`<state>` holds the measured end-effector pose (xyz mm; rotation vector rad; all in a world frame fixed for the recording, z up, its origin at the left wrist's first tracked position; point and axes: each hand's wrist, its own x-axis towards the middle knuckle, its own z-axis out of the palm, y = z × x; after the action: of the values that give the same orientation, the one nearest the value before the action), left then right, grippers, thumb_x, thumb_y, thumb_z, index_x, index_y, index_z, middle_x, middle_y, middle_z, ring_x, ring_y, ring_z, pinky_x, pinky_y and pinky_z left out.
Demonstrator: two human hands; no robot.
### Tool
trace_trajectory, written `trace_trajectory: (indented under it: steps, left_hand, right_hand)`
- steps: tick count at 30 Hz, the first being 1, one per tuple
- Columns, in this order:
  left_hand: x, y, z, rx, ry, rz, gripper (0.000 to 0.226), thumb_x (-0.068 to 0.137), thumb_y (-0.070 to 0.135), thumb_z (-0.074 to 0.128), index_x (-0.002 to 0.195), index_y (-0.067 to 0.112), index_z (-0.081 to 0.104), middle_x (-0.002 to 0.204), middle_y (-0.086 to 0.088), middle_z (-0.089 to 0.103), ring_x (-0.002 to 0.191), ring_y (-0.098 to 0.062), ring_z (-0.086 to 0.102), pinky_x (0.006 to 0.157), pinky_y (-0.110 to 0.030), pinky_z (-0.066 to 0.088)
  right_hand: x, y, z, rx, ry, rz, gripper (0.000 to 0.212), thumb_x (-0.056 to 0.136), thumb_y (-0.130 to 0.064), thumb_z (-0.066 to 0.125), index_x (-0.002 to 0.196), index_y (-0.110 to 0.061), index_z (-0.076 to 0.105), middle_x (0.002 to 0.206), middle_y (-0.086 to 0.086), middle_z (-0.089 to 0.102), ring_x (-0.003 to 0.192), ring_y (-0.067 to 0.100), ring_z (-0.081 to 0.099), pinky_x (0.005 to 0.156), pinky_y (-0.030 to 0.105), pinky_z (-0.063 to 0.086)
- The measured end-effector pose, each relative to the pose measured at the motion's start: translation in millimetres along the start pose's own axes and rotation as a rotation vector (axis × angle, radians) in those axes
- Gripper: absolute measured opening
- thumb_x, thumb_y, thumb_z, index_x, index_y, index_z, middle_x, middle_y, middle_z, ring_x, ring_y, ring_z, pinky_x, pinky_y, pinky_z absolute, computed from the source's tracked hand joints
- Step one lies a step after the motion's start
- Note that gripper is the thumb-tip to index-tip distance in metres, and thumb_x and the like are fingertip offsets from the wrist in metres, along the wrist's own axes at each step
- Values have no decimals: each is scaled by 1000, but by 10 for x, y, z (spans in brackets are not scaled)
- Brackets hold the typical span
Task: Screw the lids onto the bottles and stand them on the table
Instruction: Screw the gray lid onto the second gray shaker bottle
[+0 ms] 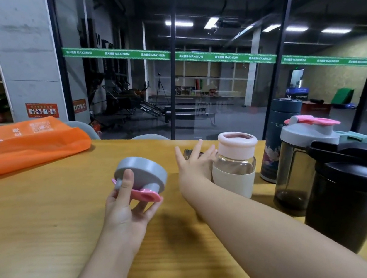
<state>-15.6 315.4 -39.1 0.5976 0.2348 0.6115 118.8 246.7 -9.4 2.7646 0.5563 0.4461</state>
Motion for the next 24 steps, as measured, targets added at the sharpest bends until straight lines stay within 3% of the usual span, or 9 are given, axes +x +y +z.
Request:
trace_trajectory:
  steps: [5, 10, 12, 17, 24]
  left_hand:
    - [-31, 4, 29, -30, 23, -17, 46, 63, 44, 69, 103, 25, 57, 118, -5, 57, 102, -31, 59, 74, -49, 51]
    - [-39, 43, 15, -134, 91, -24, 34, 78, 51, 65, 101, 28, 58, 118, -3, 59, 112, -30, 54, 76, -47, 49]
    - [-34, 36, 21, -150, 99, -15, 27, 81, 51, 63, 97, 29, 59, 111, -1, 60, 109, -29, 54, 77, -45, 48]
    - [-22, 33, 39, -180, 133, 15, 26, 83, 50, 61, 95, 28, 59, 101, -1, 61, 104, -30, 53, 77, -40, 48]
    - [-89, 61, 73, -173, 111, 64, 54, 65, 61, 64, 105, 25, 55, 128, -11, 53, 118, -37, 50, 87, -41, 48]
  right_hand:
    - [1, -62, 77, -13, 0, -10, 73, 95, -15, 48, 149, -29, 2, 153, 36, -1, 131, 65, 14, 105, 71, 14]
    - [-69, -68, 104, 71, 119, -71, 55, 93, -12, 45, 142, -17, 21, 148, 35, 16, 126, 62, 26, 99, 61, 33]
    - [-89, -78, 80, 123, 154, -87, 60, 94, -12, 45, 146, -17, 15, 148, 35, 16, 128, 61, 25, 101, 60, 32]
    - [-181, -34, -96, 262, 188, -139, 96, 88, -8, 58, 149, -21, -15, 153, 30, 6, 135, 55, 16, 110, 55, 25]
    - [-342, 64, -162, 913, 506, -165, 102, 87, -11, 66, 147, -28, -15, 151, 14, 22, 138, 28, 28, 108, 40, 37]
